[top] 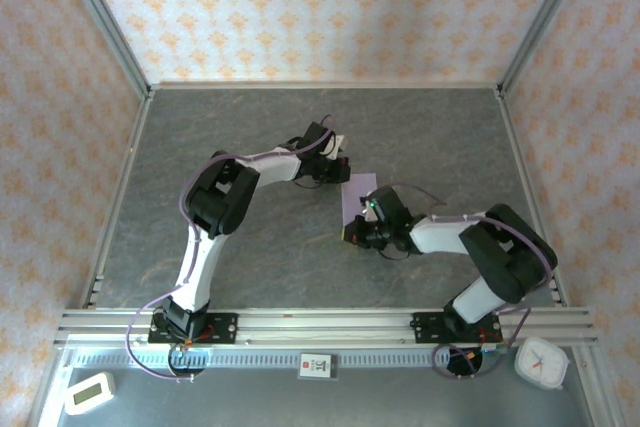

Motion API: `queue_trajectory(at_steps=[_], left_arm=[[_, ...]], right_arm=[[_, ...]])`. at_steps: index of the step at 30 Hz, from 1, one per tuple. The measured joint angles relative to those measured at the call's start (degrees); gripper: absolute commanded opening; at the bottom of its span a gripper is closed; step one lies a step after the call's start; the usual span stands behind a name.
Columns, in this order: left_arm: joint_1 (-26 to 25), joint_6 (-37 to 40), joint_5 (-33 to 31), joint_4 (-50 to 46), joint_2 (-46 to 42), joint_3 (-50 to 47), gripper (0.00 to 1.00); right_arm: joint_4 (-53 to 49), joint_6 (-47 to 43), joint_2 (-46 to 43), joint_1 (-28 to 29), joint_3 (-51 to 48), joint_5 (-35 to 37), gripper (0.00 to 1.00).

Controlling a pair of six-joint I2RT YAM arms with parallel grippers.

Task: Fold a paper plane with a square sheet of paper (pick it up from the middle)

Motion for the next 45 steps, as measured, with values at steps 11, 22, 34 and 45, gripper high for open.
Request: queue_trajectory(at_steps=[11,22,34,45], left_arm=[[0.0,-1.6,-1.2,1.3,-1.5,-2.0,0.0],[0.1,-9.2,-1.5,2.2,-7.8,-6.4,0.17],[-0.7,-14.1,1.3,7.4,-12.7,-14.8,0.0],[-3.1,-15.1,0.6,8.8,-9.4,-16.5,0.0]], right_arm=[[-20.2,0.3,-10.1,-0.8,1.2,-2.3,0.0],[-10.4,7.2,-1.0,-5.0,10.3,-3.6,0.0],[-1.7,10.9,5.5,-5.0,7.8,-3.1,0.0],[2.5,11.0,7.1,-5.1,5.9,-3.1,0.0]])
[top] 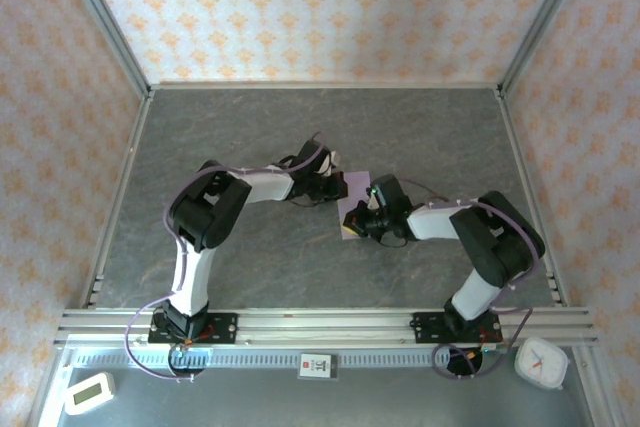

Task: Fold a paper plane with a square sheet of paper (pick it up from the middle)

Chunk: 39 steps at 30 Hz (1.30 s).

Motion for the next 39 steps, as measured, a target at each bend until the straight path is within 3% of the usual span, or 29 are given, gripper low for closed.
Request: queue_trajectory(at_steps=[8,18,24,28,32,34,39], left_arm=[[1.3,-0.1,-2.7,-2.7,3.7,6.7,0.0],[7.4,1.2,-8.0,-5.8,11.0,19.3,0.0],[9.1,2.1,-8.3,-6.7,9.8,20.0,0.0],[7.5,2.0,-8.1,-7.1,3.7,15.7,0.03],[2.4,0.3,-8.0,-5.5,-5.3,8.5,0.03],[-0.5,-0.9,-8.0,-3.8,-7.9,5.7,0.03],[-4.4,-2.5,-8.0,-2.6,-7.2,3.3,0.03]], right_arm=[[2.8,0.0,0.2,0.0,-1.3,0.2,0.0],[4.2,0.0,0.0,0.0,-2.1,0.2,0.0],[-2.4,-0.9,-0.2,0.0,1.7,0.5,0.0],[-9.0,-1.8,-0.8,-0.5,8.0,1.1,0.0],[-12.5,-2.4,-5.7,-3.6,11.6,3.3,0.0],[-13.5,-2.4,-9.0,-6.2,10.4,4.7,0.01],[-15.1,-2.3,-14.6,-12.4,2.0,6.7,0.15]])
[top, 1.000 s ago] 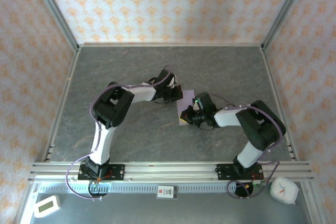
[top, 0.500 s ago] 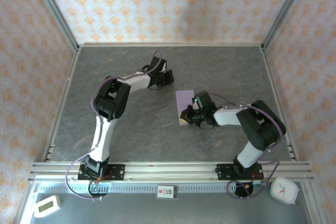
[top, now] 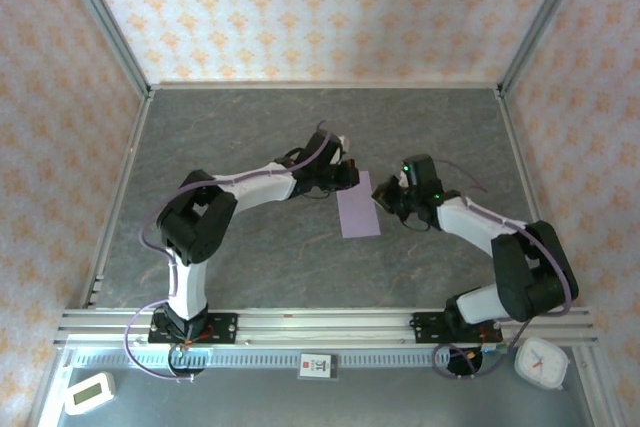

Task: Fold a paper plane with a square sheet of paper (pick it up from the middle)

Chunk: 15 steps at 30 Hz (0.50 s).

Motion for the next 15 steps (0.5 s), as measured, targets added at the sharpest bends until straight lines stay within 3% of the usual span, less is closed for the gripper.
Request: queue_trajectory(at_steps=[10,15], left_arm=[[0.9,2.4,-0.4,-0.9,5.7,0.5,0.02],[0.9,4.1,-0.4,-2.2,6.7,0.6,0.0]], right_arm=[[-1.7,-0.3,-0.7,-0.9,-6.5,-0.2,0.21],[-1.7,-0.2,-2.0,-0.9,-7.9,-0.3,0.3]])
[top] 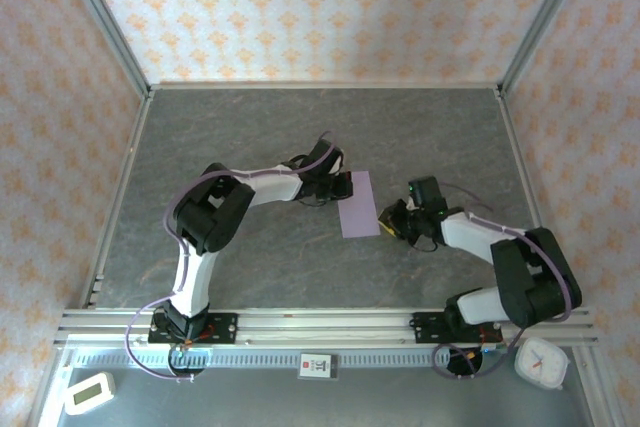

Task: Fold a paper plane with a square sheet of paper (pick it up from the middle)

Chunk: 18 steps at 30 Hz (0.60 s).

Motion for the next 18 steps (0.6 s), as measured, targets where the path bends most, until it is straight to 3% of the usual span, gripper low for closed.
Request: queue_trajectory(at_steps=[7,18], left_arm=[[0.0,1.8,0.0,-0.1,0.0,-1.0,0.0],[0.2,2.1,0.1,3.4,0.1,-3.2,0.0]], right_arm=[[0.7,0.3,-0.7,0.0,-1.2,-0.9,0.34],[0.5,0.7,0.5,1.9,-0.3,-1.8,0.32]])
